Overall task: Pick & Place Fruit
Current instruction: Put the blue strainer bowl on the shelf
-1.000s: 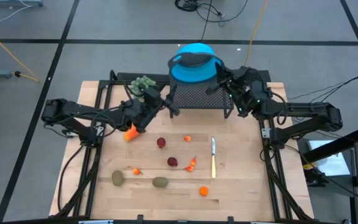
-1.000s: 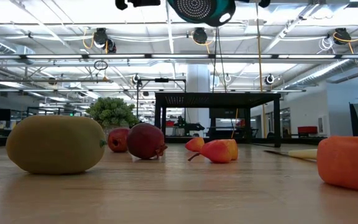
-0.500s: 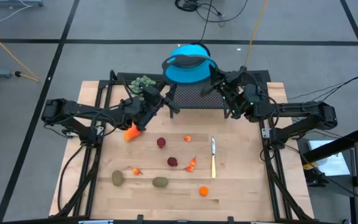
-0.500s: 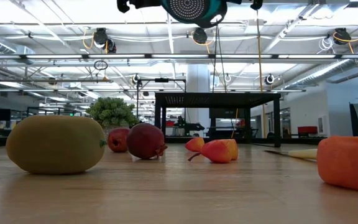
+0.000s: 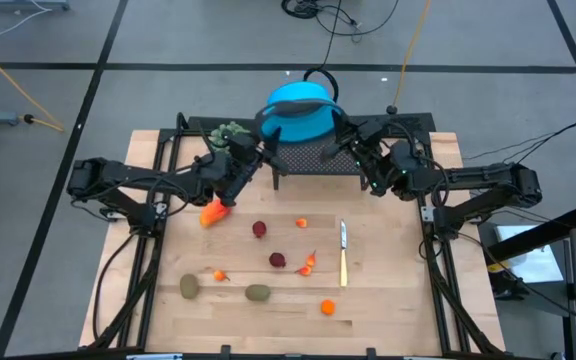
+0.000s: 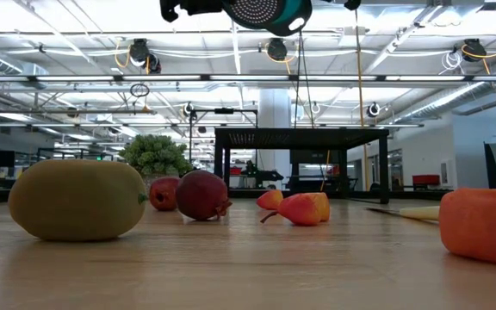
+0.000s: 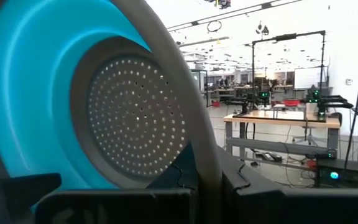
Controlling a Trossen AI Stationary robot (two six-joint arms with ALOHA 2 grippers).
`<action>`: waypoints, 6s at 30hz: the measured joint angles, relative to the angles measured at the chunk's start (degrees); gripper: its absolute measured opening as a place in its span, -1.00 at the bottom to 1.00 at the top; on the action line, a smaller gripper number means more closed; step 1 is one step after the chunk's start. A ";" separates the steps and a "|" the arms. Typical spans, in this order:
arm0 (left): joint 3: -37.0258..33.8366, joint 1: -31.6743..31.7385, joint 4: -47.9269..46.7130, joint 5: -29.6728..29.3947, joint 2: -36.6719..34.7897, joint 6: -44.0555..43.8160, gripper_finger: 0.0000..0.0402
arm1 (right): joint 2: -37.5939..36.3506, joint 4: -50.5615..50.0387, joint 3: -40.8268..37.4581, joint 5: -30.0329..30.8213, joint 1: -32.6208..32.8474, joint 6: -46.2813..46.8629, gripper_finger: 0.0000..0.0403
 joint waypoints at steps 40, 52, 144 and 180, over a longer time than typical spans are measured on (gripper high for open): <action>0.00 7.35 -7.51 2.13 0.00 -20.94 -1.00 | -11.17 -35.18 -0.04 -3.01 1.11 0.74 0.01; 11.31 14.61 -43.25 19.26 0.07 -44.95 -1.00 | -20.15 -55.35 -0.05 -8.83 2.76 7.86 0.01; 64.52 31.86 -112.98 75.54 30.58 -64.34 -1.00 | -53.90 -58.00 -26.41 -48.10 2.93 0.57 -1.00; 64.50 36.41 -118.07 79.07 34.60 -53.26 -1.00 | -55.74 -63.70 -26.99 -43.91 2.87 -0.92 -1.00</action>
